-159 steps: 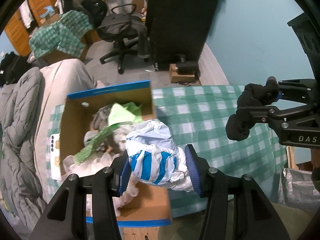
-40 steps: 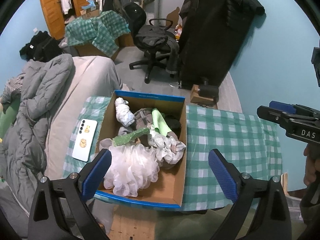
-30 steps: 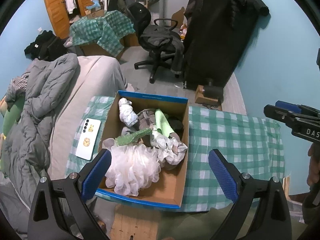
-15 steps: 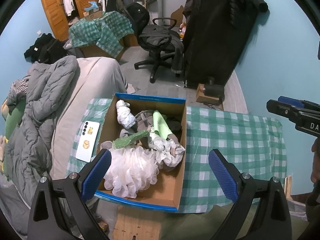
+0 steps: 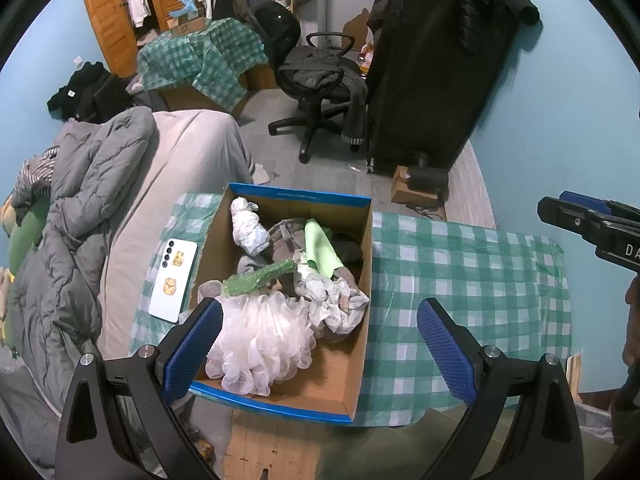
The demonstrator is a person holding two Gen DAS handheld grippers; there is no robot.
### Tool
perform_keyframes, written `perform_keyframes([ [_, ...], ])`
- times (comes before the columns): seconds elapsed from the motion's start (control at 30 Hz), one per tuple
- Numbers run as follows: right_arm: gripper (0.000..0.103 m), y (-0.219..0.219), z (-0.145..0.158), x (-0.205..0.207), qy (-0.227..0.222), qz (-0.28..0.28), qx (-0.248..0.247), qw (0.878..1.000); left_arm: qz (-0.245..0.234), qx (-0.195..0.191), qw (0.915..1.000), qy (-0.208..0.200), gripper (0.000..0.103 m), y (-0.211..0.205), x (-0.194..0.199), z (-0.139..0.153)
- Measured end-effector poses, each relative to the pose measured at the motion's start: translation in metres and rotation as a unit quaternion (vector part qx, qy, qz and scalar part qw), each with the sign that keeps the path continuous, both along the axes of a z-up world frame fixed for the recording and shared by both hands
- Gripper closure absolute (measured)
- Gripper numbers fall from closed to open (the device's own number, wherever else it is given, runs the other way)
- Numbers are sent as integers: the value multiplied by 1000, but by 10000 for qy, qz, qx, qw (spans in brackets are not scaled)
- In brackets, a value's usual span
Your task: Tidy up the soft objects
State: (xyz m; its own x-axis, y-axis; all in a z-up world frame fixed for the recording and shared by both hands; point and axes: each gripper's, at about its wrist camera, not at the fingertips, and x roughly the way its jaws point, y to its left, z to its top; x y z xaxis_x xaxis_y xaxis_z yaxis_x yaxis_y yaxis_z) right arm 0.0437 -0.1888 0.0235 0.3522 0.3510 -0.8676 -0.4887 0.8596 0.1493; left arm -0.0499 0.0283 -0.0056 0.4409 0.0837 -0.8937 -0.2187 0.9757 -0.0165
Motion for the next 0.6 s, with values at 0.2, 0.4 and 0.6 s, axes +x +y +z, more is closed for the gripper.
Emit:
perform_keyframes([
  [0.2,39,1,0,0,11,-8,-2,10000,0,-1,10000,23,4,0,1,-2],
  [0.4,39,1,0,1,3,-1,7,10000,32,-25,10000,26,4,2,-2,-4],
  [0.6,39,1,1,1,11,-3,7,10000,15,-27,10000,35,4,4,-3,-5],
])
